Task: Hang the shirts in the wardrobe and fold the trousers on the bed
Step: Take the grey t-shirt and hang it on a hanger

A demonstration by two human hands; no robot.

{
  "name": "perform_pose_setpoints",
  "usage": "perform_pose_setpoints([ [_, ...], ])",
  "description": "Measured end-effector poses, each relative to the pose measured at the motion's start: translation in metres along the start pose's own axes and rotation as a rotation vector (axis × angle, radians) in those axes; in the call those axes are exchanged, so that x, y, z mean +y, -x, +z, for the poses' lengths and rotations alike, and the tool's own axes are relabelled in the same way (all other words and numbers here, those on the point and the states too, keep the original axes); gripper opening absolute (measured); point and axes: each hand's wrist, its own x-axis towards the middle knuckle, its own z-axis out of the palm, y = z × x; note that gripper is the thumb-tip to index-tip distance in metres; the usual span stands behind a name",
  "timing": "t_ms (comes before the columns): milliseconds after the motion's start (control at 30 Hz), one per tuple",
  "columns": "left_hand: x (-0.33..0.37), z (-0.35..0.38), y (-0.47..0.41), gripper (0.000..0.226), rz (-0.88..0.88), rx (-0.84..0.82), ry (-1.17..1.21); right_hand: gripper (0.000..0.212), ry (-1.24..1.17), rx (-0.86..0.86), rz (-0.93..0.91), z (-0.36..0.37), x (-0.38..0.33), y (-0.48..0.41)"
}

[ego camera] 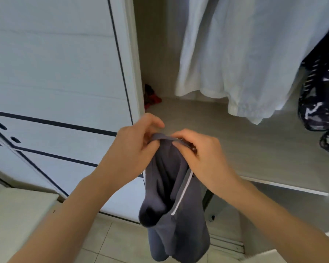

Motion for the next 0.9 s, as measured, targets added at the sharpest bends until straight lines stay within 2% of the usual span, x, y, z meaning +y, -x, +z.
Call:
perform_pose_setpoints([
  [67,0.018,0.022,-0.005,0.022,-0.08,-0.111,0.057,0.015,-0.008,0.013,0.0,-0.023,0.015,0.008],
  [133,0.035,0.041,-0.012,0.012,-0.149,-0.243,0.14,0.016,-0.007,0.034,0.028,-0.046,0.029,0.017],
  [200,0.051,0.056,-0.02,0.003,-0.142,-0.251,0.135,0.012,0.023,0.037,0.057,-0.065,0.04,0.025],
  [333,0.081,0.079,-0.035,0.024,-0.012,-0.106,0.073,0.009,0.117,0.081,0.079,-0.093,0.059,0.033],
  [433,0.096,0.089,-0.045,0.017,0.016,0.014,0.063,0.015,0.158,0.055,0.14,-0.111,0.075,0.036],
  [533,0.106,0.089,-0.055,0.008,0.018,0.147,0.103,0.028,0.207,-0.086,0.225,-0.127,0.093,0.043],
  [700,0.112,0.068,-0.068,0.006,-0.005,0.34,0.142,0.025,0.344,-0.199,0.426,-0.148,0.121,0.048],
  [800,0.112,0.049,-0.077,0.006,-0.027,0.451,0.131,0.029,0.364,-0.177,0.491,-0.168,0.128,0.045],
  [900,0.112,0.036,-0.085,0.005,-0.024,0.499,0.029,0.026,0.343,-0.116,0.473,-0.195,0.126,0.037],
])
